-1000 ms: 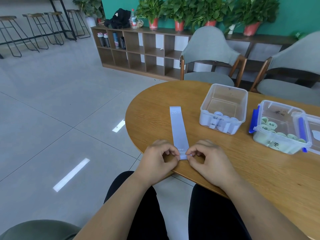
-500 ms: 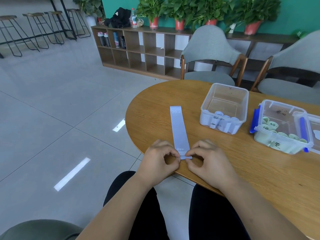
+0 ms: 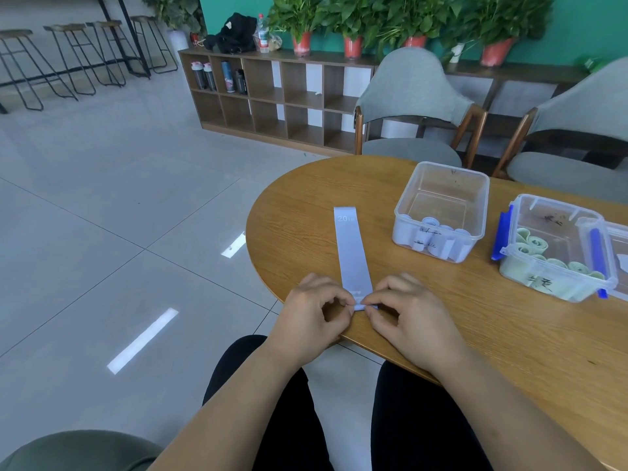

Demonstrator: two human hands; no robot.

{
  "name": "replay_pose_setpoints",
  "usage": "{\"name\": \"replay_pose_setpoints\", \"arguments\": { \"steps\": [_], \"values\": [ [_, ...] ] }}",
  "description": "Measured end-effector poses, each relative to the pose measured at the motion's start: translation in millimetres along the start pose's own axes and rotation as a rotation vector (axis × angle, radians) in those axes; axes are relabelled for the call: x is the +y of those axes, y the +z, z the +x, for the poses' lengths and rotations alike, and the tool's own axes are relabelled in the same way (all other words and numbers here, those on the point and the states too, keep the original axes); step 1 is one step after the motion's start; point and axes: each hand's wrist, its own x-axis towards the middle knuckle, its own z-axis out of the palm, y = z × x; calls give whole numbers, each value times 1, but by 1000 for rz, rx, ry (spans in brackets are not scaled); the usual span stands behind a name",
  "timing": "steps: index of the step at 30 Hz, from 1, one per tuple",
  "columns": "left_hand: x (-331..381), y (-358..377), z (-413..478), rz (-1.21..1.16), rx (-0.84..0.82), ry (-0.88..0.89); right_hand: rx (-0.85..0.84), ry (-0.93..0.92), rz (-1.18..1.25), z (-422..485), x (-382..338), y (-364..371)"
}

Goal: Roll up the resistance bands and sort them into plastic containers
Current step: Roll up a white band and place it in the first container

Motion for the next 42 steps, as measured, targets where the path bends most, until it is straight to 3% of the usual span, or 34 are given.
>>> {"name": "replay_pose_setpoints", "arguments": {
  "steps": [14, 42],
  "values": [
    [2, 4, -2, 99, 22, -10, 18, 31, -69, 2, 1, 4],
    [1, 10, 3, 79, 81, -92, 61, 68, -110, 2, 3, 7]
  ]
}}
